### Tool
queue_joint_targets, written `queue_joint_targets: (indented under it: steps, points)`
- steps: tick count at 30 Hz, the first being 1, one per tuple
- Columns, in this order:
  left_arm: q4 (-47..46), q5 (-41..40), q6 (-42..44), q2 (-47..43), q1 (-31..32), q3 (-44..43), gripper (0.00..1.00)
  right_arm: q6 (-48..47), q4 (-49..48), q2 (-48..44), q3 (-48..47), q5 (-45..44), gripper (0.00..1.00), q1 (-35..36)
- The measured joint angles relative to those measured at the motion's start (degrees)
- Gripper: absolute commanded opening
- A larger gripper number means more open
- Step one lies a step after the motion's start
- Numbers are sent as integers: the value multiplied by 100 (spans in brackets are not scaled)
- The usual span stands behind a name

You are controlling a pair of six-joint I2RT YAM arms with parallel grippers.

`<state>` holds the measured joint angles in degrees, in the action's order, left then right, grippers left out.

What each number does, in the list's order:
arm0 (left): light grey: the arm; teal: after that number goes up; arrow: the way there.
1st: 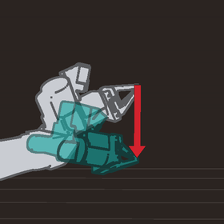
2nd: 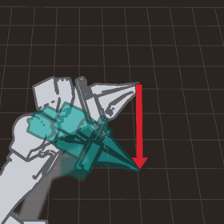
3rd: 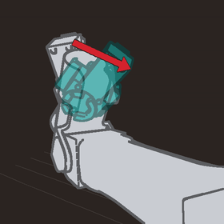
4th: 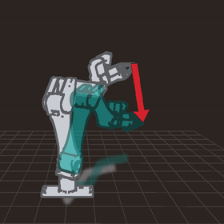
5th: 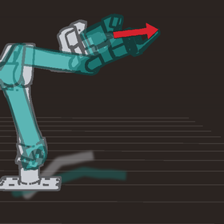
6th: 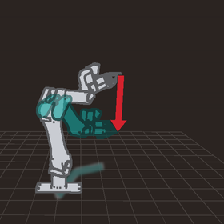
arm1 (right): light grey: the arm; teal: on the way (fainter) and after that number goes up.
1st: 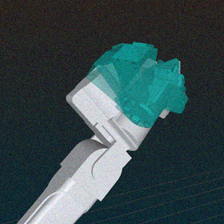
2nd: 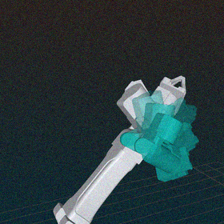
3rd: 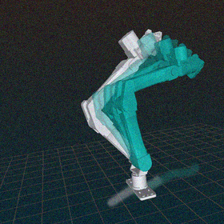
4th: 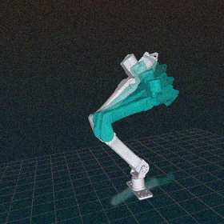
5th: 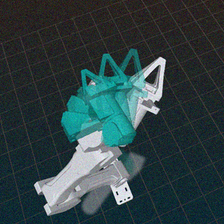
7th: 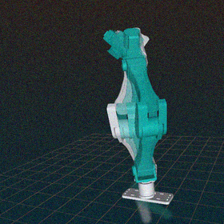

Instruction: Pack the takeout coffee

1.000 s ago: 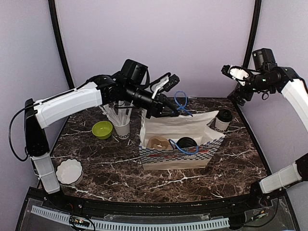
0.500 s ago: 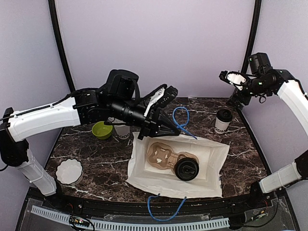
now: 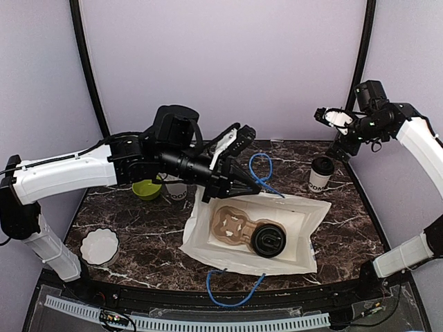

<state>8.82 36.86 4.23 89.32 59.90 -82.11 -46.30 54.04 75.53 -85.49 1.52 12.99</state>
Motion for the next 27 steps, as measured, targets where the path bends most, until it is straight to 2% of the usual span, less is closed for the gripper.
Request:
queue_joint_targets:
  steps: [4,11,14,18,20,22,24,27]
  points:
    - [111,-455,-15,59,0,-177,0,37,2,2,92,-26,99,0]
    - [638,-1340,-321,728,-170,-1279,0,186,264,461,-76,9,96,-15]
    - [774,-1381,-809,1012,-555,-1530,0,267,498,1005,-339,52,92,-74]
    - [769,-1032,-1488,1316,-1228,-1563,4,468,741,1637,-627,81,87,-225]
    - [772,-874,-1685,1495,-1478,-1631,10,555,883,1915,-837,83,85,-319]
    - [774,-761,-1757,1624,-1609,-1718,27,660,1012,2216,-1106,87,84,-437]
    - [804,-678,-1786,1727,-1650,-1851,40,750,1113,2487,-1375,105,84,-564]
    - [894,-688,-1705,1762,-1650,-2039,53,859,1283,2809,-1727,138,84,-732]
